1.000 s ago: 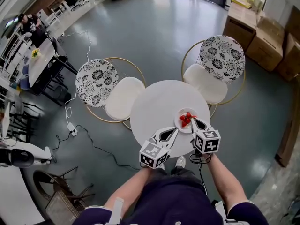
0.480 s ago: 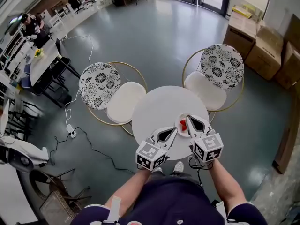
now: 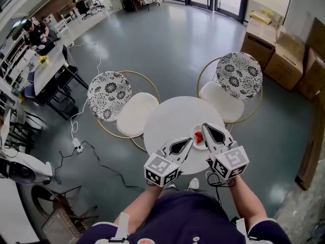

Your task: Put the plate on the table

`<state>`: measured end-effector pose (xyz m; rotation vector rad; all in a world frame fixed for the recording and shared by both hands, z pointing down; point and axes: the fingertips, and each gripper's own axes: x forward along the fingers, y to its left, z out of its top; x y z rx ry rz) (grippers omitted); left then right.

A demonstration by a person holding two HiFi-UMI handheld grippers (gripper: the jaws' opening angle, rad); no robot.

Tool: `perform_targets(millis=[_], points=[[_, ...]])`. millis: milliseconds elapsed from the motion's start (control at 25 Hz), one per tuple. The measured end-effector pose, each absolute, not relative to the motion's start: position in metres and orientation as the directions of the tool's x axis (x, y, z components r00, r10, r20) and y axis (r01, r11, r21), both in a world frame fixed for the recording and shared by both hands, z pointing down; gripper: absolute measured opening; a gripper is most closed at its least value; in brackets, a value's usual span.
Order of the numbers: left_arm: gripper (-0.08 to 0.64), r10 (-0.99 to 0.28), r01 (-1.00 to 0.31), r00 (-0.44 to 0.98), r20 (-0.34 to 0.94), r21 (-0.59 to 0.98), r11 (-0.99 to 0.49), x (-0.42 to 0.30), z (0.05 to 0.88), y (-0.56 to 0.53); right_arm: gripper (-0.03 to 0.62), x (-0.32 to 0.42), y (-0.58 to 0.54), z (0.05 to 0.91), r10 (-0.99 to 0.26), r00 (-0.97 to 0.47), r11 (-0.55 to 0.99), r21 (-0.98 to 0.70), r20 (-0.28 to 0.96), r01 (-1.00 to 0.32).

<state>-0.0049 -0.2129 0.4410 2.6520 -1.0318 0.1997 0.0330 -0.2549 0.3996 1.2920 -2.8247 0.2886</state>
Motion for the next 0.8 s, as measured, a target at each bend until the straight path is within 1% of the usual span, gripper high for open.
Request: perform_targets(millis=[800], points=[[0.005, -0.611, -0.65, 0.759, 0.223, 0.213, -0.73, 0.003, 0.428, -0.2, 0.005, 0.037, -0.242, 0.382, -0.762, -0.645, 0.629, -0.176, 0.053, -0.757]])
